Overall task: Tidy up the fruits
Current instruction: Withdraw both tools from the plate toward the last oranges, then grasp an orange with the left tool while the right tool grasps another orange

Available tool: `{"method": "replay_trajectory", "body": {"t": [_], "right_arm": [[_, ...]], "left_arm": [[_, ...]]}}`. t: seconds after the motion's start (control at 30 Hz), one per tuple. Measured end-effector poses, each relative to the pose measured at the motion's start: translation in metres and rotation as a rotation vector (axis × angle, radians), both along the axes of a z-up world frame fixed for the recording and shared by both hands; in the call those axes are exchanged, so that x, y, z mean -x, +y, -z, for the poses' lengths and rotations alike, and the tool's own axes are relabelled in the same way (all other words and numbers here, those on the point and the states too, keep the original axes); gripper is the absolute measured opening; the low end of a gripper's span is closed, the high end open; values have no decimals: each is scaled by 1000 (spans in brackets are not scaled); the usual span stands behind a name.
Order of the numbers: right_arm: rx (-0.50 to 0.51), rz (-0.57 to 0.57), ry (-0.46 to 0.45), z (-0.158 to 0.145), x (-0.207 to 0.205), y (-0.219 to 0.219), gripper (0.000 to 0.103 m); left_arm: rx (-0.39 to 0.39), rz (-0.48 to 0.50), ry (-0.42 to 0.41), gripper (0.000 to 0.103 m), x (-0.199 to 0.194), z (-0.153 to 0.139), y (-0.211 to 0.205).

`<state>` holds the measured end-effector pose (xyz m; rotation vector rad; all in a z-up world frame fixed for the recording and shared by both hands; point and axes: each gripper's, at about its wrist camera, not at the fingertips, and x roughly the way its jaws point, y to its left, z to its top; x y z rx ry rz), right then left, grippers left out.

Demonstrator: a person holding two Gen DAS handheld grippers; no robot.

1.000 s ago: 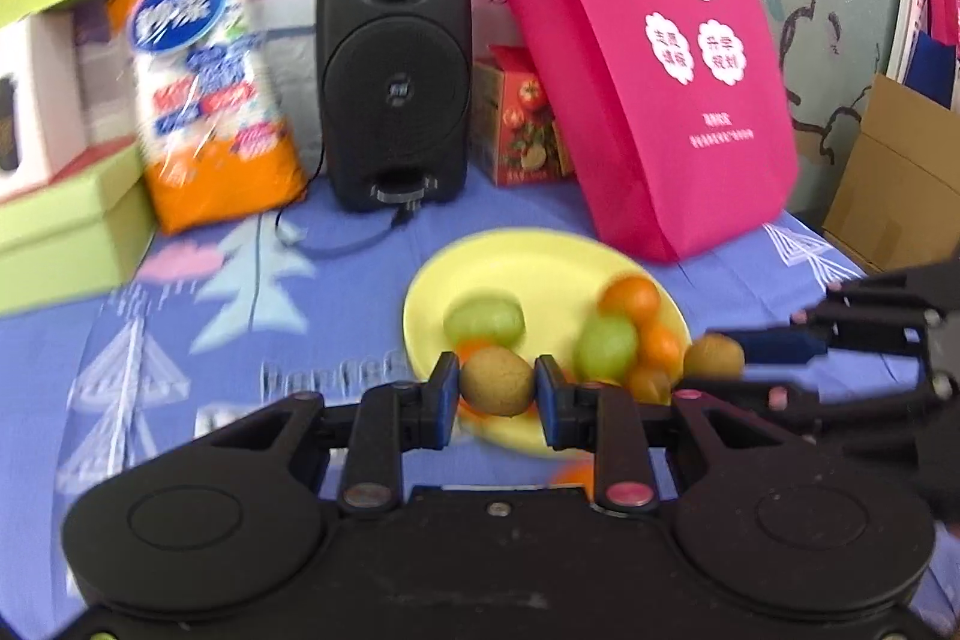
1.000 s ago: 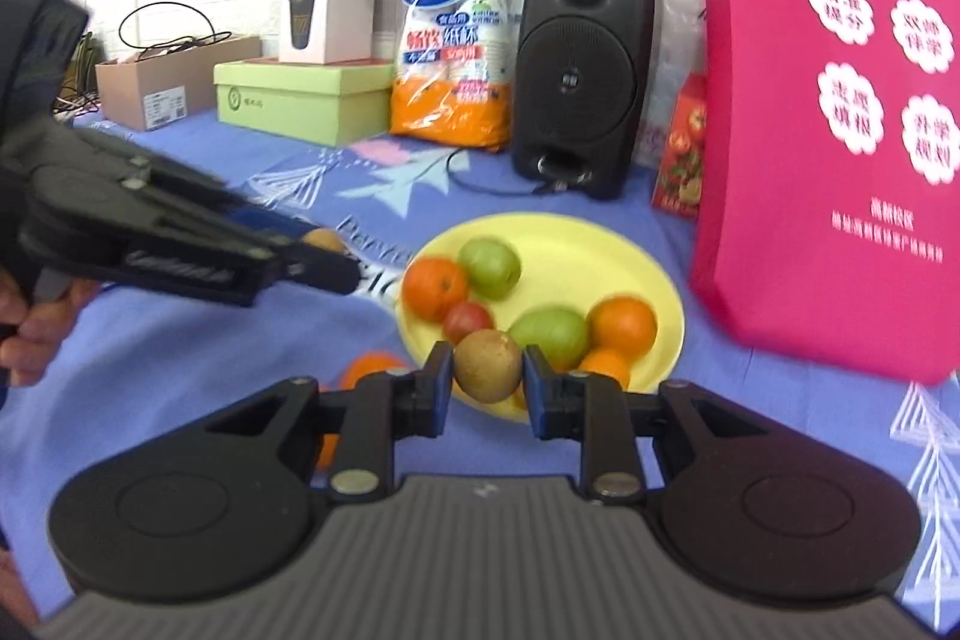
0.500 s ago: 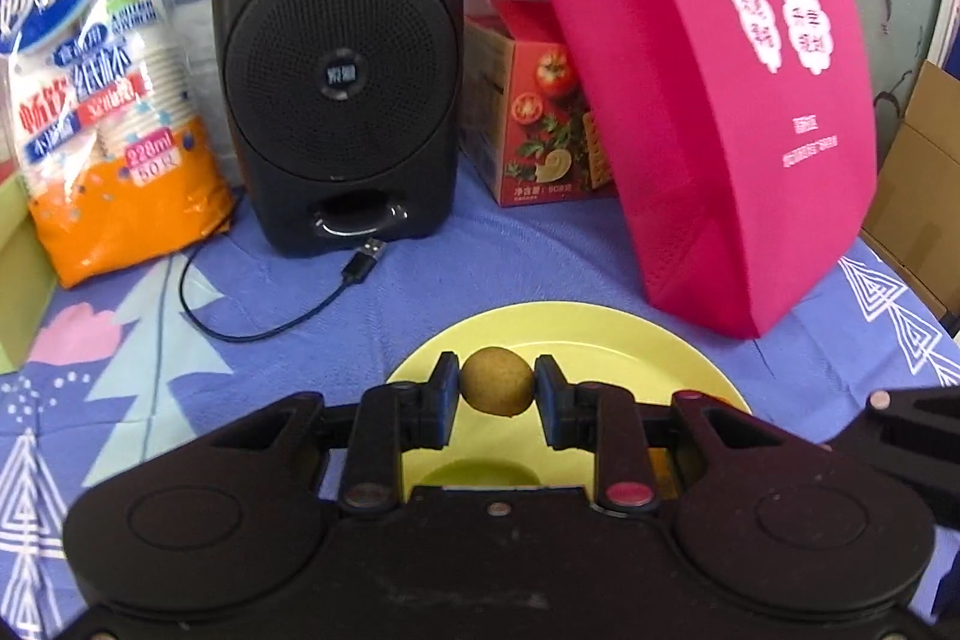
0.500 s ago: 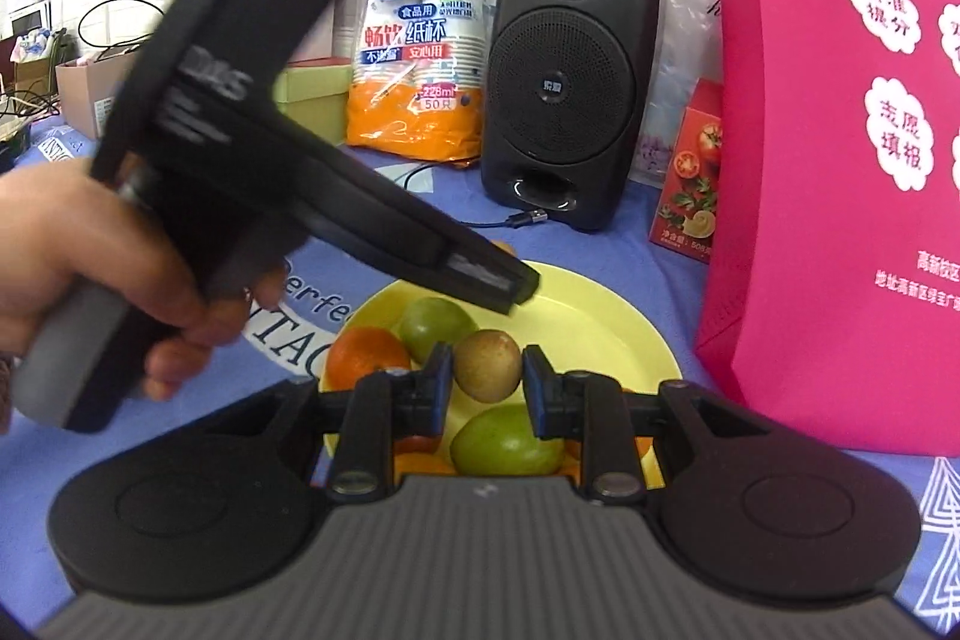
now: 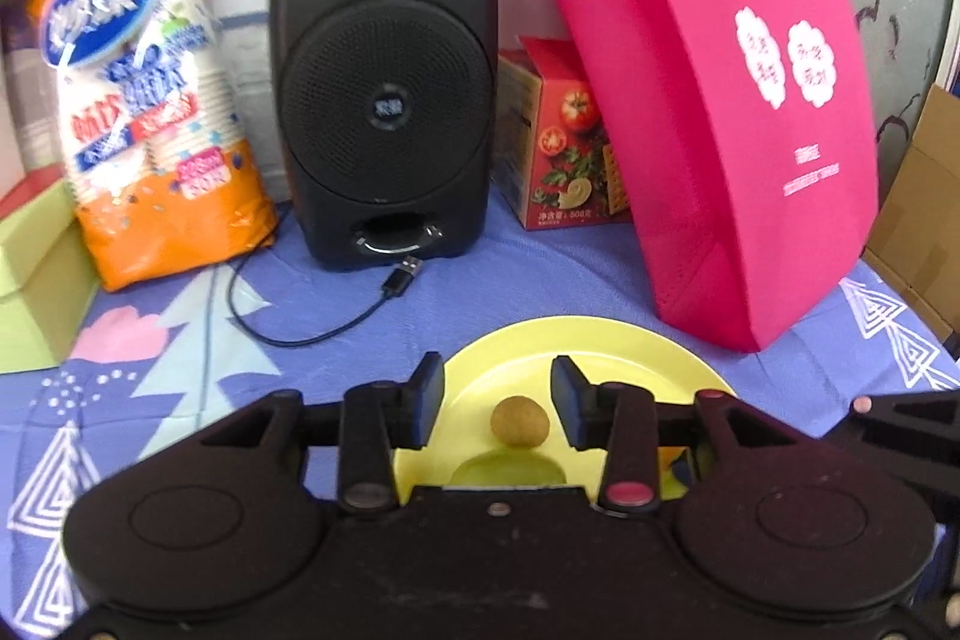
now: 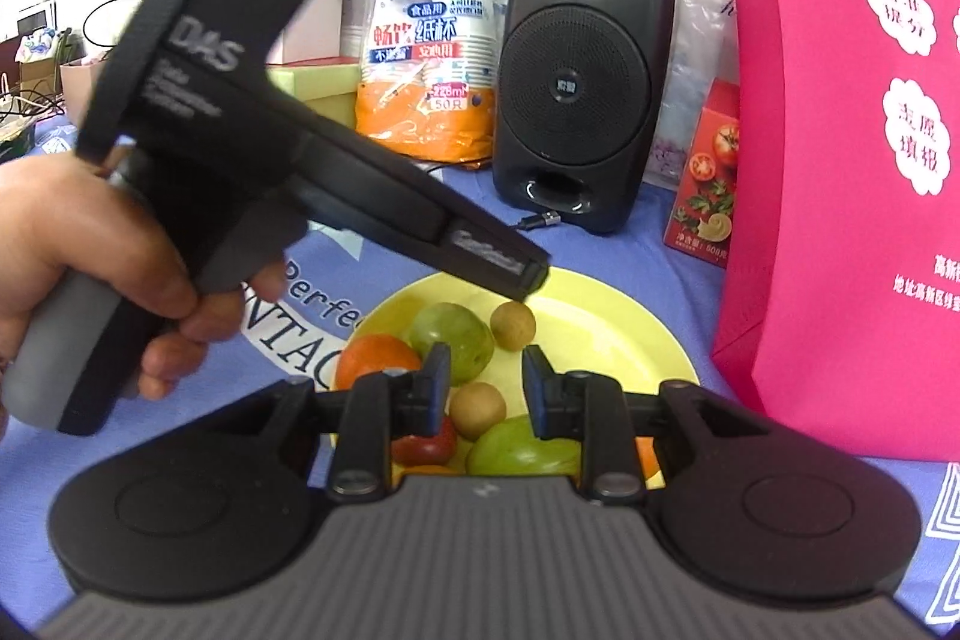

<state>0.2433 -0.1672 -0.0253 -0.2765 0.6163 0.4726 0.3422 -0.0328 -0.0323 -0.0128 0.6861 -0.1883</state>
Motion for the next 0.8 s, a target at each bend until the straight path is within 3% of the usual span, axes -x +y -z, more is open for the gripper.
{"method": "replay_trajectory", "body": {"t": [0.17, 0.3, 0.6, 0.8], "right_arm": [[-39, -4, 3, -6, 25, -13, 24], [-51, 3, 18, -3, 48, -23, 24], [-79, -7, 73, 9, 88, -35, 26], [-65, 6, 108, 22, 102, -37, 27]], "left_arm": [[-21, 5, -48, 48, 44, -13, 13], [-32, 7, -60, 49, 85, -14, 20], [28, 0, -55, 49, 174, -1, 18], [40, 22, -24, 50, 203, 17, 0]]}}
